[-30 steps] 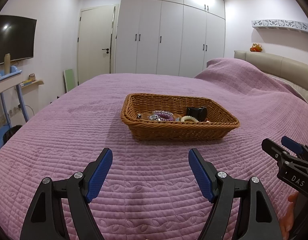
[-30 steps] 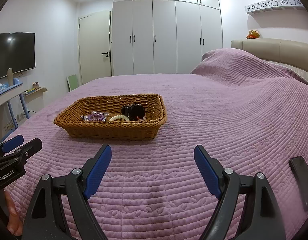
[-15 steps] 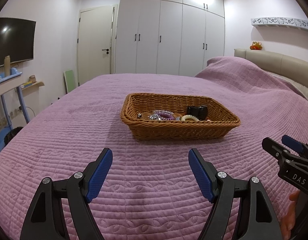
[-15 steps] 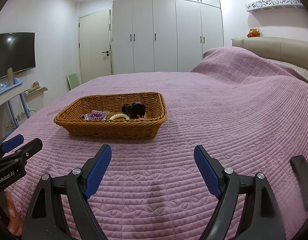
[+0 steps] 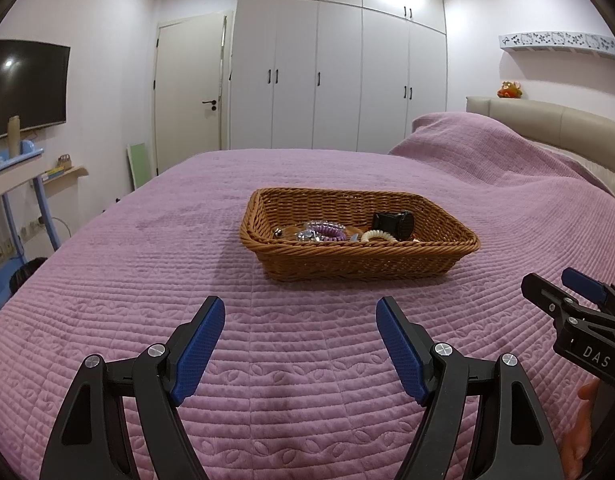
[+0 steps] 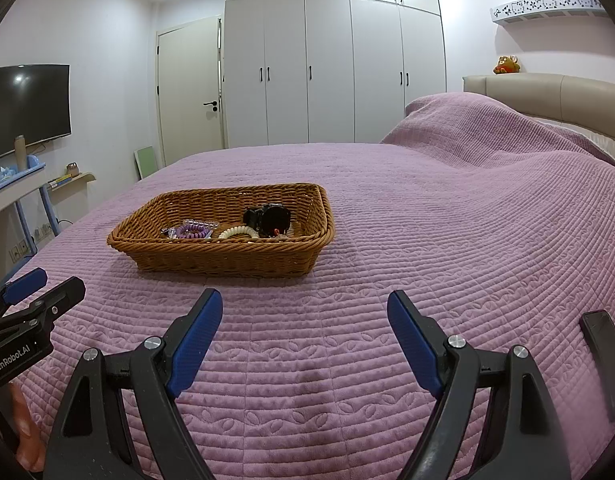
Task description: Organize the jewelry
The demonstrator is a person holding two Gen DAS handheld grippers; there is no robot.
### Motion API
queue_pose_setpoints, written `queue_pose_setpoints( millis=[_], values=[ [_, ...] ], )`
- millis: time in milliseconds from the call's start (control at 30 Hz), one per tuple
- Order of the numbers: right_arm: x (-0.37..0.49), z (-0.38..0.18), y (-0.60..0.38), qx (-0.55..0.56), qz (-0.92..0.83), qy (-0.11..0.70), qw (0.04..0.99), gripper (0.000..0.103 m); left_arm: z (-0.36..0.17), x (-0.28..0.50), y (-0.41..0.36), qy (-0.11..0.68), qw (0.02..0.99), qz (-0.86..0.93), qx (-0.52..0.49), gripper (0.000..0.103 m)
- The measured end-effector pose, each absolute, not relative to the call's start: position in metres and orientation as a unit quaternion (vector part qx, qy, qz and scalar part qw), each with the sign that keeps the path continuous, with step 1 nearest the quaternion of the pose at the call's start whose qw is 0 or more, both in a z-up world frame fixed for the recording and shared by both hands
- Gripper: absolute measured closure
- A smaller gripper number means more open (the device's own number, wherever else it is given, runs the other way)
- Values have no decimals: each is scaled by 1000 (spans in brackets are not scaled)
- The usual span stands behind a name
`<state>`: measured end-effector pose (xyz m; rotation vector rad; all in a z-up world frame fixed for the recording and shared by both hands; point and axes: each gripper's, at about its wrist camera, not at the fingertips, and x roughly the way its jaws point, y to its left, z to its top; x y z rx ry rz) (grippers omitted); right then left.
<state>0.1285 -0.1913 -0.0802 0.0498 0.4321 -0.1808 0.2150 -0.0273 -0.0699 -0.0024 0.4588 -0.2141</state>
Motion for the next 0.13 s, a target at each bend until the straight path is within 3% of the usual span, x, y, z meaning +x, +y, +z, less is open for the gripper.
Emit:
queue_pose_setpoints(
  millis=[133],
  values=[
    [129, -80, -191, 25, -89, 215, 972, 17, -70, 213, -30, 224, 969, -107, 6, 24]
  ],
)
